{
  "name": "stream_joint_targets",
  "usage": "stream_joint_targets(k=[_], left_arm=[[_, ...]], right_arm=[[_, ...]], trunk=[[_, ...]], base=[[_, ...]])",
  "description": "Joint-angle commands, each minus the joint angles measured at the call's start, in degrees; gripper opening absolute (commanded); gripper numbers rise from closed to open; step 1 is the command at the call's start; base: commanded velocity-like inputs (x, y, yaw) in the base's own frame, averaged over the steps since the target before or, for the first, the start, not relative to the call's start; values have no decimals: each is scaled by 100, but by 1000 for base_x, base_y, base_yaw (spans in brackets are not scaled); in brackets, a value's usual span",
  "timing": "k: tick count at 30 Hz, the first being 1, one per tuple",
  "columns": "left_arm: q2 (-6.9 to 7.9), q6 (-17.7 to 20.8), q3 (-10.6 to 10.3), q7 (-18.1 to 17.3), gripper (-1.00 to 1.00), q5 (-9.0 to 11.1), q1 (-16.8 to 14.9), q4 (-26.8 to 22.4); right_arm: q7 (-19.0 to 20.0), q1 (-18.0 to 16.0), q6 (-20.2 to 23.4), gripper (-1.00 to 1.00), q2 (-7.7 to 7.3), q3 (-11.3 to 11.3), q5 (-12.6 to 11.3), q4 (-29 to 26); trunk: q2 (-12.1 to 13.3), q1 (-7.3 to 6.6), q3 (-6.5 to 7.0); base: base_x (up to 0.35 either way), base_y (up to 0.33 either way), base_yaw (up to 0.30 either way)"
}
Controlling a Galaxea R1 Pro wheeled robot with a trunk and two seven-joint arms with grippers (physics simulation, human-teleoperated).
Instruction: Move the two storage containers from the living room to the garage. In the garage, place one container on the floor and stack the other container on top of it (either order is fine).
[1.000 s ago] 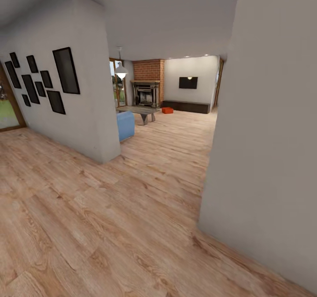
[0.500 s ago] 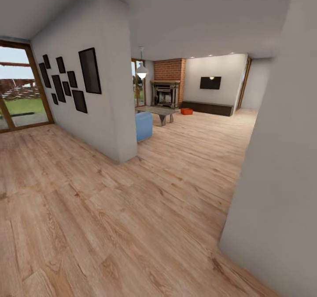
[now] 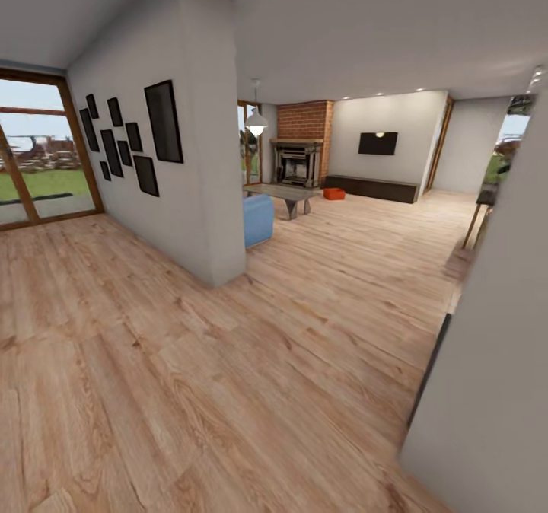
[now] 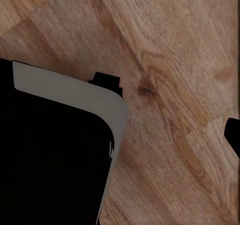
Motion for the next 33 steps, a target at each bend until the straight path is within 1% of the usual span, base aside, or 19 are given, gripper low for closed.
stream_joint_targets(k=[1,18,33], left_arm=[[0,-9,2,1,100,5,3,-4],[0,-9,-9,-9,100,-1,2,7],[0,-9,-37,-9,100,-36,4,7]], right_arm=[[34,-7,-32,100,1,39,-60,19],[34,-7,-32,100,1,42,-55,16],[25,-6,-41,100,31,46,-52,24]], trunk=[[-2,3,-5],[-2,3,-5],[-2,3,-5]], base=[[323,0,1],[323,0,0],[323,0,0]])
